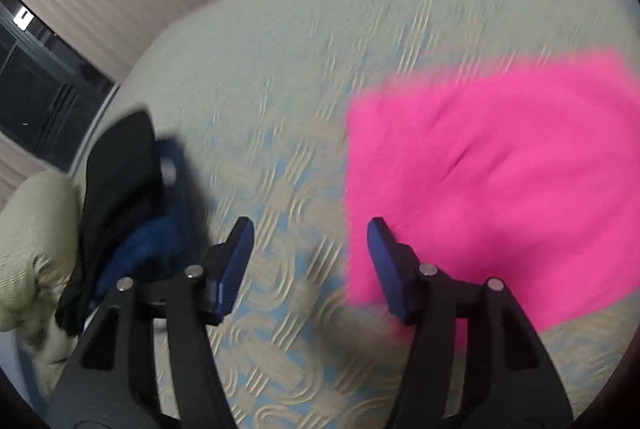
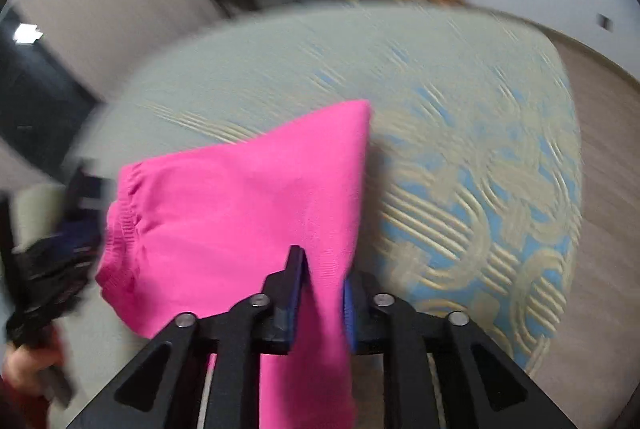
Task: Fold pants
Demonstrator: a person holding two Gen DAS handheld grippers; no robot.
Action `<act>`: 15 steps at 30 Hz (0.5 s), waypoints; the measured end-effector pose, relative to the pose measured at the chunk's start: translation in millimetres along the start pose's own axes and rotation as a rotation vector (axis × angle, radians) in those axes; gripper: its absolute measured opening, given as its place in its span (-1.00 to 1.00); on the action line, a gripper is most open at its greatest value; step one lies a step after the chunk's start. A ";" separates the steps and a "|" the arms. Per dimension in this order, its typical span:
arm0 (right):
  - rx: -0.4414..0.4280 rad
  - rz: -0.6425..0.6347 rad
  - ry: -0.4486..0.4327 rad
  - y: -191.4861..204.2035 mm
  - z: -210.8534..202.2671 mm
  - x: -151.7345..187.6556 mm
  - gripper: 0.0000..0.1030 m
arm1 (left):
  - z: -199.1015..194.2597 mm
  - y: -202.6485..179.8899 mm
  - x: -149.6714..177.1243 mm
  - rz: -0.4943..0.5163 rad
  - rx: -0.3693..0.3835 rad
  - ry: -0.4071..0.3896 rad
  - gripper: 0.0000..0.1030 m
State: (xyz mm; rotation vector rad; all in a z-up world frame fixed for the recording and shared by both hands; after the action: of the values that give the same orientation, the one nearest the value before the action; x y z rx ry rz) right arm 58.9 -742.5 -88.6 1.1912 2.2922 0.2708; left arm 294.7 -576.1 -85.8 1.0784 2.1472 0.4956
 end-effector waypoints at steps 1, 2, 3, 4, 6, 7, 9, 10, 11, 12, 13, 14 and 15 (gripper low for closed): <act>-0.026 0.000 -0.051 -3.9 -3.8 6.4 -0.38 | 6.2 2.7 8.4 -0.011 -0.008 0.013 0.17; -0.019 0.007 -0.066 -5.4 -8.3 9.4 -0.33 | 8.3 6.9 15.3 -0.028 0.005 0.009 0.17; 0.001 0.015 -0.066 -5.9 -12.8 11.7 -0.18 | 9.9 14.2 23.2 -0.050 0.022 0.006 0.17; 0.034 0.023 -0.071 -5.7 -20.4 14.7 -0.08 | 11.7 21.5 29.2 -0.068 0.031 0.023 0.17; 0.065 0.013 -0.096 -2.9 -34.8 18.8 -0.08 | 9.4 32.6 36.3 -0.095 0.054 0.044 0.17; 0.079 -0.004 -0.112 1.1 -45.0 23.0 -0.08 | 3.2 39.6 41.0 -0.110 0.066 0.030 0.17; 0.070 -0.046 -0.137 13.0 -66.0 34.3 -0.08 | -13.9 52.8 49.7 -0.129 0.093 -0.016 0.17; 0.051 -0.075 -0.150 23.2 -80.2 44.2 -0.08 | -26.1 59.4 54.5 -0.140 0.117 -0.040 0.17; 0.041 -0.094 -0.156 27.9 -87.4 48.0 -0.08 | -39.4 65.4 60.3 -0.150 0.144 -0.060 0.17; 0.035 -0.112 -0.158 34.6 -94.7 55.6 -0.08 | -50.7 64.2 60.8 -0.158 0.165 -0.074 0.17; 0.032 -0.136 -0.160 44.4 -103.5 63.2 -0.08 | -63.1 68.5 66.1 -0.170 0.193 -0.088 0.18; 0.030 -0.162 -0.165 56.1 -114.0 74.3 -0.08 | -80.8 75.2 74.2 -0.188 0.232 -0.109 0.20; 0.027 -0.176 -0.167 63.9 -118.9 77.6 -0.08 | -92.7 76.5 74.7 -0.198 0.256 -0.125 0.22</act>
State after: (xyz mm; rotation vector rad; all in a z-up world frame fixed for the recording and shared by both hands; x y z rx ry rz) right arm 2.5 -634.4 8.2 0.9781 2.2414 0.0727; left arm 238.8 -473.9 -5.4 0.9879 2.2162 0.0609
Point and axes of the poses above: each gripper's, at about its wrist camera, not at the fingertips, and z roughly the way its jaws point, y to its left, x to its underside, the point moved 1 cm from there along z, roughly the way its jaws point, and after that the axes turned 11 degrees about -x, right-handed, at the moved point
